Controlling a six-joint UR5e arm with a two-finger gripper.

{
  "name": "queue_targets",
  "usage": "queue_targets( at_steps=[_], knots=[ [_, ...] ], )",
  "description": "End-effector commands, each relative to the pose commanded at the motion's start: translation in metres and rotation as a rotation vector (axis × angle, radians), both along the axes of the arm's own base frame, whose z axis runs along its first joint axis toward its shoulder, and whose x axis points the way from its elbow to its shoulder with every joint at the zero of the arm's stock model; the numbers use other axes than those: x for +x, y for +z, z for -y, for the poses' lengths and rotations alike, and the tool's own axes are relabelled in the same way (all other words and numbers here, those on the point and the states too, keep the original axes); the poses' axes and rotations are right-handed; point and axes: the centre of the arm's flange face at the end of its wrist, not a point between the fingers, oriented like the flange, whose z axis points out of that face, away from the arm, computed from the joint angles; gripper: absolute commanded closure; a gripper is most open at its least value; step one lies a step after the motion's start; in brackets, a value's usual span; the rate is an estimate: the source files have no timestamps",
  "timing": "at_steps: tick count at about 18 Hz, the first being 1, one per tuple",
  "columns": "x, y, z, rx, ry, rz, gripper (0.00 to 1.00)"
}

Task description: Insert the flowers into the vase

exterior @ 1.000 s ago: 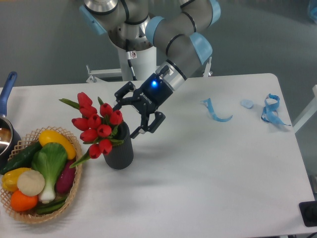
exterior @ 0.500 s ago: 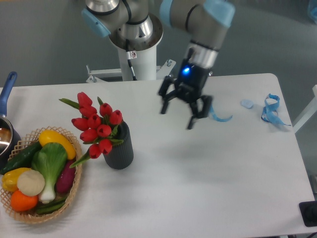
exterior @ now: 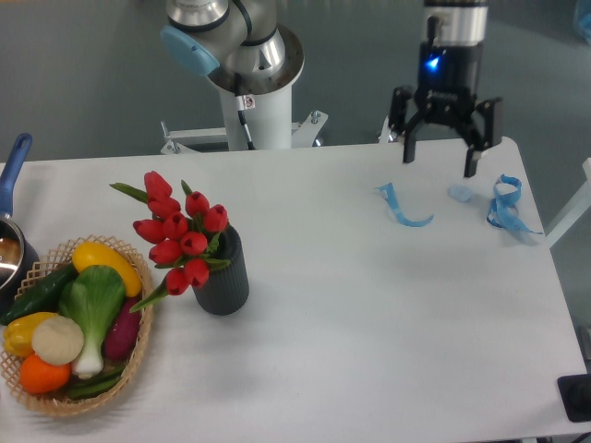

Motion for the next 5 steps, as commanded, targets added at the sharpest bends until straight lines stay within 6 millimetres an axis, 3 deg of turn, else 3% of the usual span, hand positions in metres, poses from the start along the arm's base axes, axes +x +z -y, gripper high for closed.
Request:
queue_targets(
  at_steps=[5],
  knots=[
    [-0.002,0.001,0.036,-0.053,-0.050,-0.011,0.00]
  ],
)
